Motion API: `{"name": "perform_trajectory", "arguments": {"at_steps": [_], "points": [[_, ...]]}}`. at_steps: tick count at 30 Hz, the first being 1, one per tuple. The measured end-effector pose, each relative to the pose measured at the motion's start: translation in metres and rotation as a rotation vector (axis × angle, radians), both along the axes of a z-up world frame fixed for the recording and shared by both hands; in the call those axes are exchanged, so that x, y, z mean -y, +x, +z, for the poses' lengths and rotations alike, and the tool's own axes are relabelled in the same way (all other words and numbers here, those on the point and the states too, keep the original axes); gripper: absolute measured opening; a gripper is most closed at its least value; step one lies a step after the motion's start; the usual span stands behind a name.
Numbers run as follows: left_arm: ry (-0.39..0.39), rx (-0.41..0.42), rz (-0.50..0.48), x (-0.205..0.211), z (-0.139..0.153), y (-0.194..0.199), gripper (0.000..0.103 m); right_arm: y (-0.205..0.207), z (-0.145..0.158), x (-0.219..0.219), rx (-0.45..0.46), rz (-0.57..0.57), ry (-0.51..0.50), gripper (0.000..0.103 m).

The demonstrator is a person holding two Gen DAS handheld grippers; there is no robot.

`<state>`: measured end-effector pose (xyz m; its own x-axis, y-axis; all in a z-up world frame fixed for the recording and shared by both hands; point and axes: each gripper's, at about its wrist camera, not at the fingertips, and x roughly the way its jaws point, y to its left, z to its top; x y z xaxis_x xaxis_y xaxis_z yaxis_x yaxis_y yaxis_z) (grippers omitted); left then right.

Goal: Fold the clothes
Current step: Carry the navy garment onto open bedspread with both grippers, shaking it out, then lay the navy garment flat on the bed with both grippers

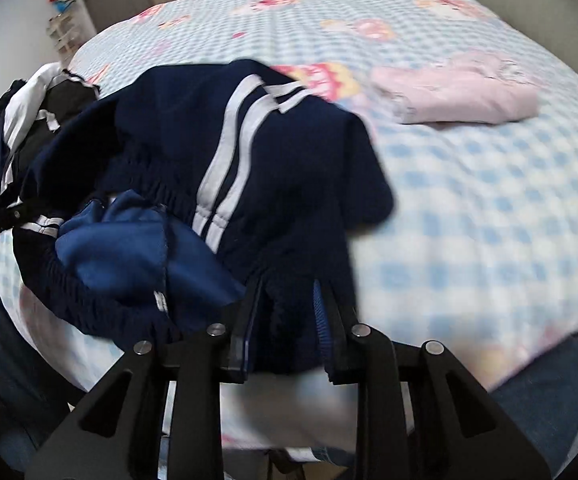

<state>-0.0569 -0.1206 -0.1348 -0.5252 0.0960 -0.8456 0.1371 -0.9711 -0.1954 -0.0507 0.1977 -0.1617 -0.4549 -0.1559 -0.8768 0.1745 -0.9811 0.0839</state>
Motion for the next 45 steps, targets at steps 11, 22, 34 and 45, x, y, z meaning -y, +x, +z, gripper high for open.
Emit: {"name": "perform_trajectory", "arguments": {"at_steps": [11,22,34,45], "points": [[0.035,0.057,0.046,-0.022,-0.027,0.007,0.054,-0.014,0.002,0.041,-0.037,0.217,0.063,0.046],[-0.034,0.098,0.05,-0.038,-0.041,-0.019,0.033,-0.022,-0.012,0.019,-0.043,0.11,0.008,0.047],[-0.154,-0.138,-0.059,-0.04,0.041,-0.07,0.017,-0.015,0.065,-0.007,-0.164,0.081,-0.003,0.019],[-0.21,-0.583,-0.122,-0.014,0.24,-0.091,0.017,-0.043,0.27,-0.038,-0.624,0.032,-0.144,0.017]]}}
